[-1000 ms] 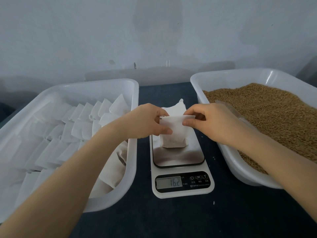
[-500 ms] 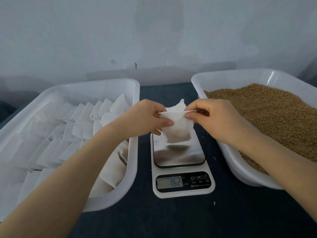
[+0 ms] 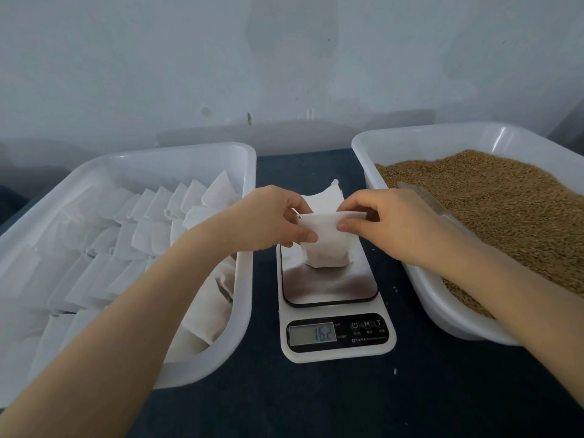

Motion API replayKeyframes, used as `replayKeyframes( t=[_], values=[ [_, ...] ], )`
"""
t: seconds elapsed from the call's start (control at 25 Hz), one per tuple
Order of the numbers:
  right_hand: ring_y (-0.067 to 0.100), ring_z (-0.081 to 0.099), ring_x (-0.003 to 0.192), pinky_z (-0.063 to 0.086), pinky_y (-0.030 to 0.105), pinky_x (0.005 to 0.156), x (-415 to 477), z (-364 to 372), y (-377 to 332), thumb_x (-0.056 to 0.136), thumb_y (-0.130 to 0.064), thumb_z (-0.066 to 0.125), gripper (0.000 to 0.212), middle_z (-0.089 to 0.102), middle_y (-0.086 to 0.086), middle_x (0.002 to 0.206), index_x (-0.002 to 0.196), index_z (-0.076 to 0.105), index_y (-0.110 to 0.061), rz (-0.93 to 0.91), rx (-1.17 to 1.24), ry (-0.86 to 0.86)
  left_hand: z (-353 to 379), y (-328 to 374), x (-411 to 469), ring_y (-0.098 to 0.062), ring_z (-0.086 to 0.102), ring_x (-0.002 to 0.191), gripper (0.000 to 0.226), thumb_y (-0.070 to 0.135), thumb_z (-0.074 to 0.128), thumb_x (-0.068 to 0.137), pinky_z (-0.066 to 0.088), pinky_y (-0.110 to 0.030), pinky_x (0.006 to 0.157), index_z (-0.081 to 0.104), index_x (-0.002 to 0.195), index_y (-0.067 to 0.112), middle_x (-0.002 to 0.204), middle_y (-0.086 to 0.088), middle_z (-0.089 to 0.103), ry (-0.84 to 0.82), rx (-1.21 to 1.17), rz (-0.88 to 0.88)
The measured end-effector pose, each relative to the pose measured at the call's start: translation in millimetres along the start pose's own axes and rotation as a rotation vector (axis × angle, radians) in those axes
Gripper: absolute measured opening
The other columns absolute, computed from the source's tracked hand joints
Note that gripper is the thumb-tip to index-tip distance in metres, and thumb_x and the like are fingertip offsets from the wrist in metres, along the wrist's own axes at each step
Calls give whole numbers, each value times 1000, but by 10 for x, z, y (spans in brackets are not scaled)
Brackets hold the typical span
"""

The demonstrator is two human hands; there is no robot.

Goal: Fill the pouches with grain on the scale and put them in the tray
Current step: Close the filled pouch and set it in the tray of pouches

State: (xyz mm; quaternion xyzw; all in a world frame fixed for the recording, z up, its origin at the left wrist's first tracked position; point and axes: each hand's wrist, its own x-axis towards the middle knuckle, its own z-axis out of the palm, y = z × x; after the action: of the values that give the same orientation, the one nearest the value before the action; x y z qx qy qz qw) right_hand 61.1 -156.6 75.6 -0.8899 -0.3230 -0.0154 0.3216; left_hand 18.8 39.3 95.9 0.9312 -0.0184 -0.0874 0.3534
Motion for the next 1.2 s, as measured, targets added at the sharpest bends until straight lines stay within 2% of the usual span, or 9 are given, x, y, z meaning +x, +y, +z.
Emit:
replayKeyframes(
  t=[0.2,0.44,0.6,0.64,0.76,0.88,0.96,1.08,1.2],
  values=[
    [-21,51,64,34,-2,56,-5,0,8,85,-35,67,7,48,-49,63,88,61,-38,2,3,1,-4,9,-10,-8,65,68,16,27,76,79,51,-19,72,63,90,26,69,13,62,-1,6,9],
    [-21,50,65,35,-2,58,-9,-6,7,85,-36,66,8,50,-47,64,93,65,-34,2,-18,7,-4,11,7,-10,66,70,19,28,75,79,52,-21,74,63,93,25,72,12,62,-7,24,10],
    [-21,50,65,34,-3,57,-5,-3,16,85,-36,66,9,57,-27,58,94,66,-33,15,-15,20,-6,-5,9,-7,64,67,18,29,76,79,48,-15,66,63,92,26,69,14,62,-5,40,18],
    [-21,50,65,34,-3,58,-7,-4,15,85,-36,66,9,57,-27,58,94,66,-33,18,-11,21,-6,-8,12,-7,65,67,19,29,75,79,48,-15,66,63,93,27,70,13,62,-5,39,18],
    [-22,50,67,34,-3,60,-10,-4,4,85,-37,66,7,52,-43,63,92,65,-35,19,-17,5,-10,-15,15,-7,65,68,19,30,75,80,49,-16,67,62,93,27,70,13,63,-7,55,27],
    [-19,51,66,35,-2,59,-8,0,12,84,-36,68,7,57,-24,59,90,66,-35,39,3,22,3,-22,17,-10,67,71,22,31,75,79,51,-19,71,63,97,26,74,11,65,-12,59,33],
    [-18,51,65,35,-1,58,-6,12,8,83,-35,69,8,55,-20,62,90,65,-35,40,1,14,10,-32,24,-11,68,72,27,32,77,78,52,-18,71,63,100,26,75,11,65,-3,67,38],
    [-19,51,68,37,1,60,-7,47,6,81,-37,70,13,56,-18,68,91,61,-37,16,0,-27,29,-43,31,-4,62,68,37,39,78,75,46,-10,60,60,107,32,73,17,59,12,103,55],
    [-15,52,71,40,12,53,-17,70,22,83,-37,68,11,57,-16,73,92,62,-36,3,-34,-62,98,-55,40,3,53,74,47,45,76,75,36,-7,63,61,117,32,82,21,54,50,215,125]
  ],
)
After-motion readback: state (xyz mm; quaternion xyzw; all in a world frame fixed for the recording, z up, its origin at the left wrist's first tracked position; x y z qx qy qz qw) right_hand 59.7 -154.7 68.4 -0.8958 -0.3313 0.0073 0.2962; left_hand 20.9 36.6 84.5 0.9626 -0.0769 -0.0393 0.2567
